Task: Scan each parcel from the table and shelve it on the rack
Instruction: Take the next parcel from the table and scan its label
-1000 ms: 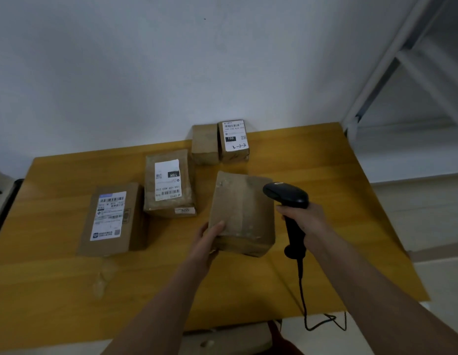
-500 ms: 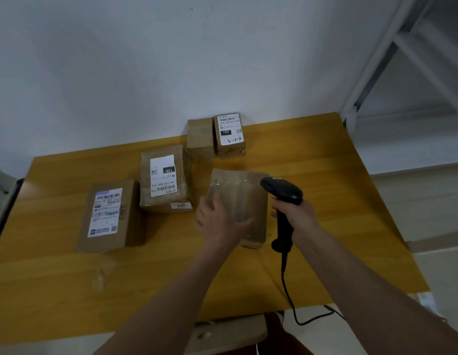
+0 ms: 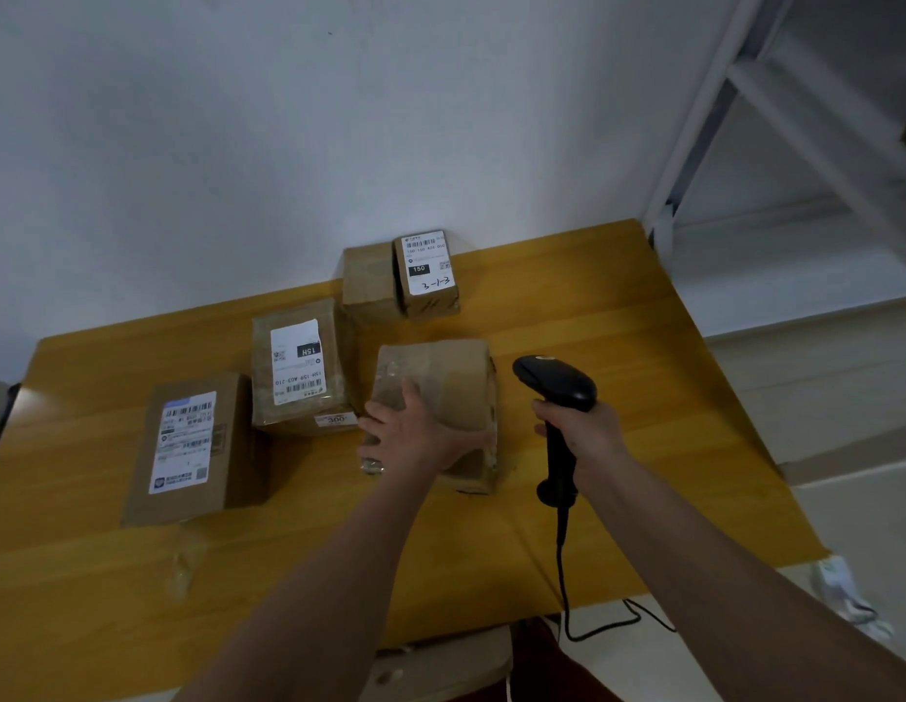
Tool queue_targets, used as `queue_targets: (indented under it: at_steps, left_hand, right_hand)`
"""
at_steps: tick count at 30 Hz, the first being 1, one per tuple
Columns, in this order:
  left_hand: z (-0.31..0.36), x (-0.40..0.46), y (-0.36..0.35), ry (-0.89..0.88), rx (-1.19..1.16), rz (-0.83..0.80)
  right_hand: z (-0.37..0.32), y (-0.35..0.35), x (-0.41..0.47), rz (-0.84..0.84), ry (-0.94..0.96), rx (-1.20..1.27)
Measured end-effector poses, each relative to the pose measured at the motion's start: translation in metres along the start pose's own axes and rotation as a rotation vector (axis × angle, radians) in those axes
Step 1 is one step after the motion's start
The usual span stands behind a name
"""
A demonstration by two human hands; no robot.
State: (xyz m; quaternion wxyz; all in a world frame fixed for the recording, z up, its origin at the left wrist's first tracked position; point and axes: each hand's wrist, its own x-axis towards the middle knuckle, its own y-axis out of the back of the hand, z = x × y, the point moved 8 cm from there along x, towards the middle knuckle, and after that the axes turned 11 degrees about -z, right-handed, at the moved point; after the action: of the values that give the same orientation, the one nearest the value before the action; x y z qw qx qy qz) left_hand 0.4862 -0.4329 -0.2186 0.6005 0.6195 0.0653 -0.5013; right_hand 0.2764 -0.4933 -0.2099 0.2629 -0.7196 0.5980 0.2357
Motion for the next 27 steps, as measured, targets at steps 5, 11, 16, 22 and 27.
queue_targets:
  at_steps: [5, 11, 16, 22, 27]
  left_hand:
    - [-0.019, -0.001, 0.011, -0.122, -0.319, -0.094]
    - [-0.02, -0.016, -0.01, -0.254, -0.842, -0.406]
    - [-0.03, -0.02, -0.024, -0.227, -0.924, -0.564]
    - [-0.026, -0.014, -0.013, -0.274, -0.802, -0.475]
    - [-0.007, -0.024, 0.002, -0.25, -0.452, -0.145]
  right_hand:
    - [-0.007, 0.002, -0.002, -0.03, 0.017, 0.002]
    - [-0.011, -0.004, -0.005, -0.076, 0.002, -0.047]
    - [-0.018, -0.014, -0.009, -0.163, 0.018, -0.084]
    - [-0.015, -0.029, -0.011, -0.207, 0.011, -0.144]
    - [-0.014, -0.028, -0.013, -0.195, 0.007, -0.146]
